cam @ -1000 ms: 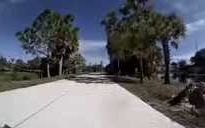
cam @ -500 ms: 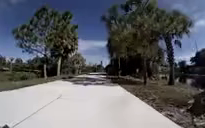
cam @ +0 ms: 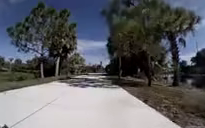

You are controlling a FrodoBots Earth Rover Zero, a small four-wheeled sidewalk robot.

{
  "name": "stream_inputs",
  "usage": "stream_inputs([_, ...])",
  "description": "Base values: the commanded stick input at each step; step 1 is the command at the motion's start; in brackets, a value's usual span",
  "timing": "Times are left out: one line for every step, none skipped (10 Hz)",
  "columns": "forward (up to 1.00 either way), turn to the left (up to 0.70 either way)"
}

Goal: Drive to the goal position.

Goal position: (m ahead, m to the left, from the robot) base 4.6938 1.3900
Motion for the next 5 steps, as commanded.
stream_inputs([0.85, 0.0])
stream_inputs([0.85, 0.0])
stream_inputs([0.85, 0.0])
stream_inputs([0.85, 0.0])
stream_inputs([0.85, 0.0])
